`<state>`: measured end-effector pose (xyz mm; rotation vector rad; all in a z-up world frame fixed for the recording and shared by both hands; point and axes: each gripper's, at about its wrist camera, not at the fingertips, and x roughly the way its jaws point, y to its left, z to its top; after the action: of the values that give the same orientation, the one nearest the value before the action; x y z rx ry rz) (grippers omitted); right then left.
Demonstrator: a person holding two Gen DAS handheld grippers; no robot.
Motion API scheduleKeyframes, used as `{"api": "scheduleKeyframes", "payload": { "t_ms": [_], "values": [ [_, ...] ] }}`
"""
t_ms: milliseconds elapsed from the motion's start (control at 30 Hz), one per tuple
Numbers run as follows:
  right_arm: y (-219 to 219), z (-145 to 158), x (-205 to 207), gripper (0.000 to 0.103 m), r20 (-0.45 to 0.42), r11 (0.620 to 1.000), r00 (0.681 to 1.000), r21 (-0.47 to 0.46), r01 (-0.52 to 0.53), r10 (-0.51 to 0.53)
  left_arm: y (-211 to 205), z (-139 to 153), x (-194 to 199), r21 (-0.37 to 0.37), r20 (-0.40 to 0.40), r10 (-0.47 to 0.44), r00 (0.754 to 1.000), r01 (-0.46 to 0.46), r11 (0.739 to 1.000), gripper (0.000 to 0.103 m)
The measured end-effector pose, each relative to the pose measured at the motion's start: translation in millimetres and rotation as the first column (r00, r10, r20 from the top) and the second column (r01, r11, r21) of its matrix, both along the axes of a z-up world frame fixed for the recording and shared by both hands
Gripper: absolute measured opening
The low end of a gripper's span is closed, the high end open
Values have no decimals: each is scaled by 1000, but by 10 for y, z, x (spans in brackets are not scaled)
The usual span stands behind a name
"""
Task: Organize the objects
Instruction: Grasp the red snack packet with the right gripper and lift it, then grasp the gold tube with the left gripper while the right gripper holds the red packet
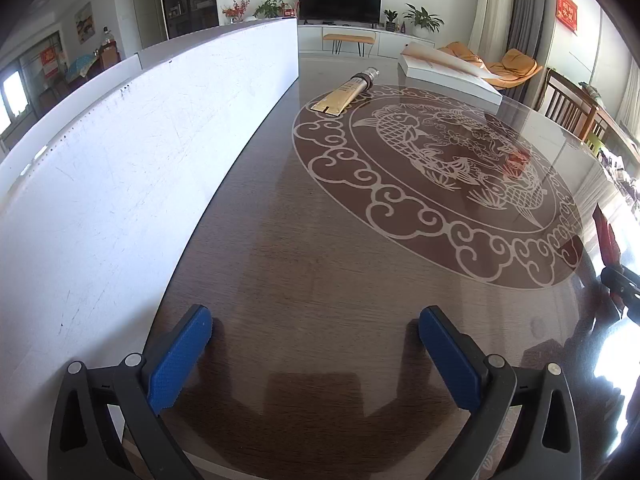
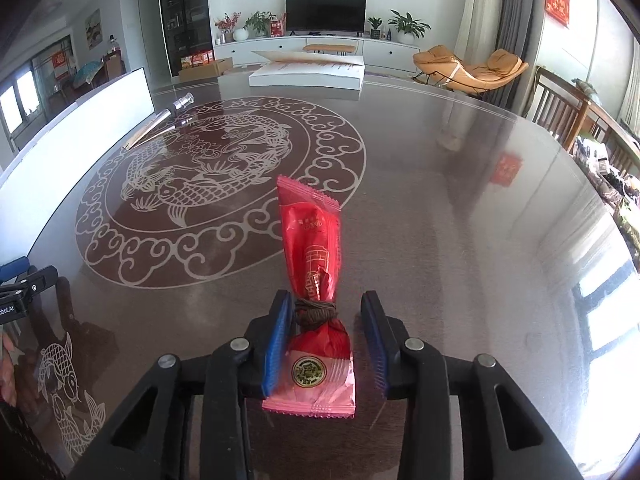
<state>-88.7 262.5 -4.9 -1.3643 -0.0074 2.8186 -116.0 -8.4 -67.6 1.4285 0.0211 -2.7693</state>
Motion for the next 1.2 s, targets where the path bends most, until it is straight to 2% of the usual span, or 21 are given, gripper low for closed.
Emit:
{"api": "scheduleKeyframes", "payload": {
  "t_ms": [67,233,467,867,1033,1200],
  "values": [
    [35,-29,30,58,-3,1000,1000,-18,15,-15,1,0,-1,0,0,0,1000,0,1000,103],
    [40,-38,25,70,1,1000,1000,-23,19,-19,1,-1,-2,0,0,0,1000,0,1000,103],
    [-12,-62,5,79,16,1000,1000,0,5,-5,-1,1,2,0,0,0,1000,0,1000,103],
    [-17,-72,3,86,19,1000,1000,19,22,-22,35,3,-59,-2,17,-15,1000,15,1000,103],
    [1,-78,-2,87,23,1000,999,13,25,-26,328,32,-572,-1,78,-152,985,152,988,103],
    [0,-85,-7,89,27,1000,1000,0,15,-15,547,58,-1307,-59,60,-195,979,198,978,103]
  ]
}}
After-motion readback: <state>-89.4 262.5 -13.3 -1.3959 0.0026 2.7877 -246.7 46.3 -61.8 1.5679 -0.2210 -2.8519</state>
